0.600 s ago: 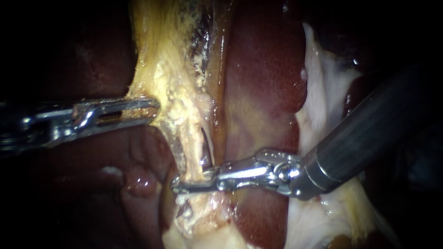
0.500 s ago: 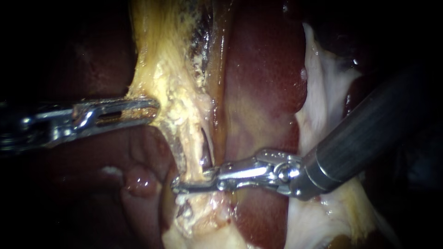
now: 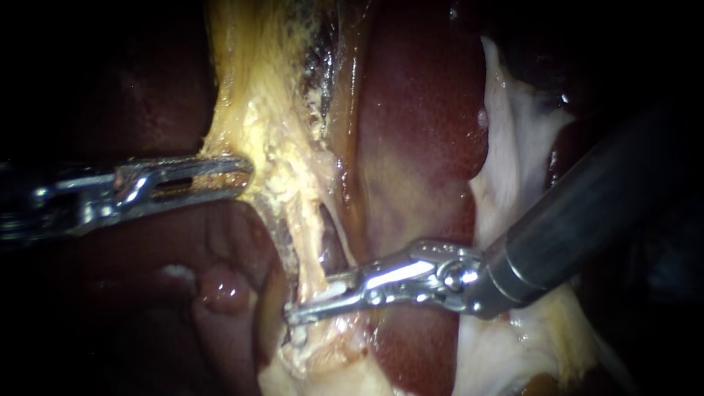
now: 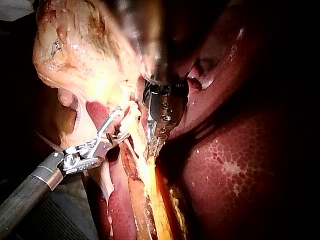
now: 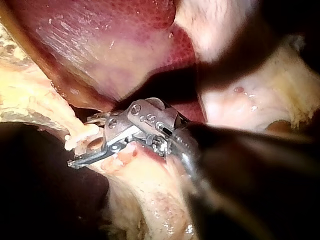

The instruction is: Going back second clip left tube

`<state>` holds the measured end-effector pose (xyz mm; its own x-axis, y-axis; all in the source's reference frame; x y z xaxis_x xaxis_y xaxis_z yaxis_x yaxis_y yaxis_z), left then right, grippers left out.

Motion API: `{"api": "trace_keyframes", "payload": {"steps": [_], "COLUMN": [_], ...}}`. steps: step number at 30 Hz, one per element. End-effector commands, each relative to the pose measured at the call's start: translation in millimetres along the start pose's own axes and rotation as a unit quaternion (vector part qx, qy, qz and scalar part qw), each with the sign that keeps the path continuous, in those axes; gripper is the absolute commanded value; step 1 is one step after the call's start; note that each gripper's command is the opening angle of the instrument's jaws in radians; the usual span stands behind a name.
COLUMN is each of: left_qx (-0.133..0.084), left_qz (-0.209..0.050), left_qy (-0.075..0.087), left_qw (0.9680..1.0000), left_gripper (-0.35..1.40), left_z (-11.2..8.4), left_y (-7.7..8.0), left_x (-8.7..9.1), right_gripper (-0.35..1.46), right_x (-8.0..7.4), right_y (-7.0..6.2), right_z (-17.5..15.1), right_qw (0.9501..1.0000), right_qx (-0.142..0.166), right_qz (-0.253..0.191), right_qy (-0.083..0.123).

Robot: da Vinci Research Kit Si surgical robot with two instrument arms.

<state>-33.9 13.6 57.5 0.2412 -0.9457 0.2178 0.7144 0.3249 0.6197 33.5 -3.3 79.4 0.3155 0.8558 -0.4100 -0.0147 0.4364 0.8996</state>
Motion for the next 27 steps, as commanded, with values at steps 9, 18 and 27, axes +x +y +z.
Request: {"api": "trace_keyframes", "payload": {"steps": [9,18,27], "left_qx": [0.002,0.002,0.001], "left_qz": [0.0,0.0,0.001], "left_qy": [0.001,0.001,0.0], "left_qw": [1.0,1.0,1.0], "left_gripper": [-0.35,-0.35,-0.35], "left_z": [-0.2,-0.2,0.3], "left_y": [0.1,0.2,0.3], "left_x": [0.1,0.1,0.5], "right_gripper": [0.6,0.6,0.6], "right_x": [0.6,4.6,7.0], "right_y": [-1.2,-4.1,-5.2], "right_z": [-4.9,-12.4,-16.0], "right_qw": [0.9955,0.9865,0.9669], "right_qx": [-0.002,-0.009,-0.02], "right_qz": [-0.094,-0.162,-0.252], "right_qy": [0.001,0.022,0.031]}}
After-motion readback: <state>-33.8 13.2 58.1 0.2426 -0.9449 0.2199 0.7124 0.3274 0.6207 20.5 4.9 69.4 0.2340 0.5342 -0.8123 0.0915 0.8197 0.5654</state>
